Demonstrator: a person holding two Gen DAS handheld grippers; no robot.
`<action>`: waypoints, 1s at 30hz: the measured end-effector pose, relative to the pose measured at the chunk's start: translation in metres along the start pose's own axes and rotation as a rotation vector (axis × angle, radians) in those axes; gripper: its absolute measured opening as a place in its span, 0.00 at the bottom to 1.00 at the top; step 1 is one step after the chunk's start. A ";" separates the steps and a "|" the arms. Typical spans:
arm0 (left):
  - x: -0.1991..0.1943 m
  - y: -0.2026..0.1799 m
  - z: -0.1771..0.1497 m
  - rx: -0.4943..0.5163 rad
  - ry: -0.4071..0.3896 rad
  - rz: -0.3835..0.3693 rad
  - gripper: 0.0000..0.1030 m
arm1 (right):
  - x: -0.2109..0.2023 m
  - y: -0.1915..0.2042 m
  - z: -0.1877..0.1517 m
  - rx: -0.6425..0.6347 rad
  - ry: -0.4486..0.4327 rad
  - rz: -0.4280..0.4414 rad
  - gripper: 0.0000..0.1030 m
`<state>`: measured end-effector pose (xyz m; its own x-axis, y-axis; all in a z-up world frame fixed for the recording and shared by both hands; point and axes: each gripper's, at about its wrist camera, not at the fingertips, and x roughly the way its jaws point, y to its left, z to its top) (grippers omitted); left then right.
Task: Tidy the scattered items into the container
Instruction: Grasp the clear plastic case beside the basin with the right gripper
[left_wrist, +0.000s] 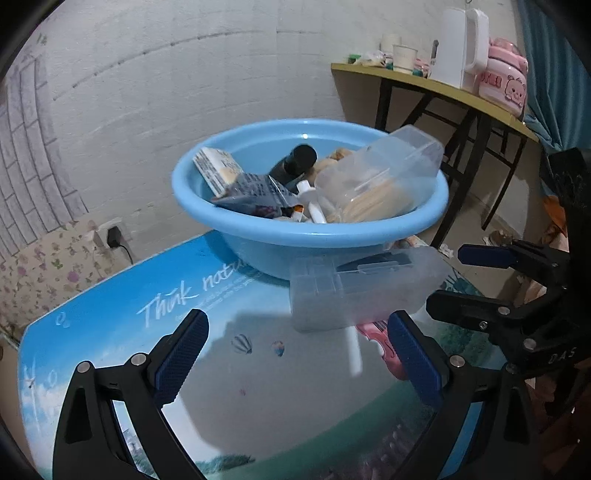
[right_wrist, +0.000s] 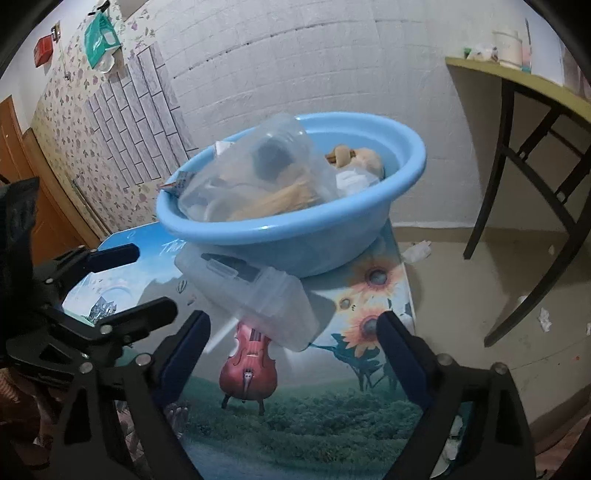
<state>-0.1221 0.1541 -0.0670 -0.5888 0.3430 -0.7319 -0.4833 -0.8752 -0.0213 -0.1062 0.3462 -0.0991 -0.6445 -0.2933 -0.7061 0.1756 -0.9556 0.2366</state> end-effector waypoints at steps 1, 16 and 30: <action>0.005 0.001 0.001 -0.003 0.009 -0.007 0.95 | 0.002 -0.002 0.000 0.006 0.004 0.006 0.91; 0.040 -0.008 0.007 0.070 0.061 -0.075 0.95 | 0.024 -0.011 0.000 0.066 0.066 0.134 0.56; 0.025 -0.014 0.005 0.072 0.049 -0.043 0.87 | 0.017 0.006 0.000 0.031 0.064 0.136 0.41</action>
<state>-0.1332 0.1763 -0.0816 -0.5353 0.3611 -0.7636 -0.5538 -0.8326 -0.0056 -0.1167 0.3358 -0.1097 -0.5677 -0.4219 -0.7069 0.2342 -0.9060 0.3526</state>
